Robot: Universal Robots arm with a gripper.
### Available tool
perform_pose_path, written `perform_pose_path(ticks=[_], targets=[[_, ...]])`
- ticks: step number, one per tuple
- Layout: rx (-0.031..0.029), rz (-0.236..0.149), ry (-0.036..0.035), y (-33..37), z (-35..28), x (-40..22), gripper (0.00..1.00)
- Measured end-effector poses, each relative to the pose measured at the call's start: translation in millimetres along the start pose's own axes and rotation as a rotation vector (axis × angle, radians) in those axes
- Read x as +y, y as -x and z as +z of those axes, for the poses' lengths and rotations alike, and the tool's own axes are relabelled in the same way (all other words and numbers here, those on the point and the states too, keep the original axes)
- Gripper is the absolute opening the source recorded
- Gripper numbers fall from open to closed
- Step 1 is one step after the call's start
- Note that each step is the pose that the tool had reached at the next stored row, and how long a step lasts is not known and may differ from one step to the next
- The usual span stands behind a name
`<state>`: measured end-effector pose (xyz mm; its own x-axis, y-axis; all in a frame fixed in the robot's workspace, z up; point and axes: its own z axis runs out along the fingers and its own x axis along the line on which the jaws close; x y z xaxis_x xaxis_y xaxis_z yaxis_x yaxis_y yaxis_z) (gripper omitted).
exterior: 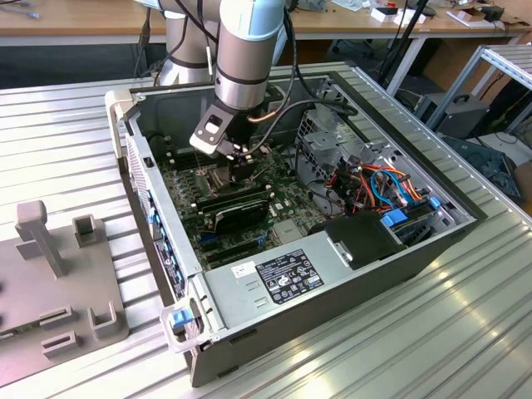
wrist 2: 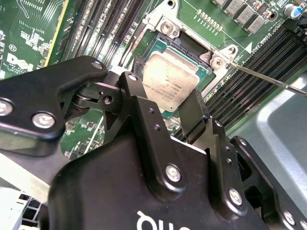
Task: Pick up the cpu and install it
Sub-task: 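Place the cpu into insertion slot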
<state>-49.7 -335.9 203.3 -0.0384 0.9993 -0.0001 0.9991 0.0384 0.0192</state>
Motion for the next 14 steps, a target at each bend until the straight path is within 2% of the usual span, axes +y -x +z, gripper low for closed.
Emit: perform_pose_path(ticks=[14], targets=[[0.0000,0.002,0.0000,0.0,1.8,0.0,0.54]])
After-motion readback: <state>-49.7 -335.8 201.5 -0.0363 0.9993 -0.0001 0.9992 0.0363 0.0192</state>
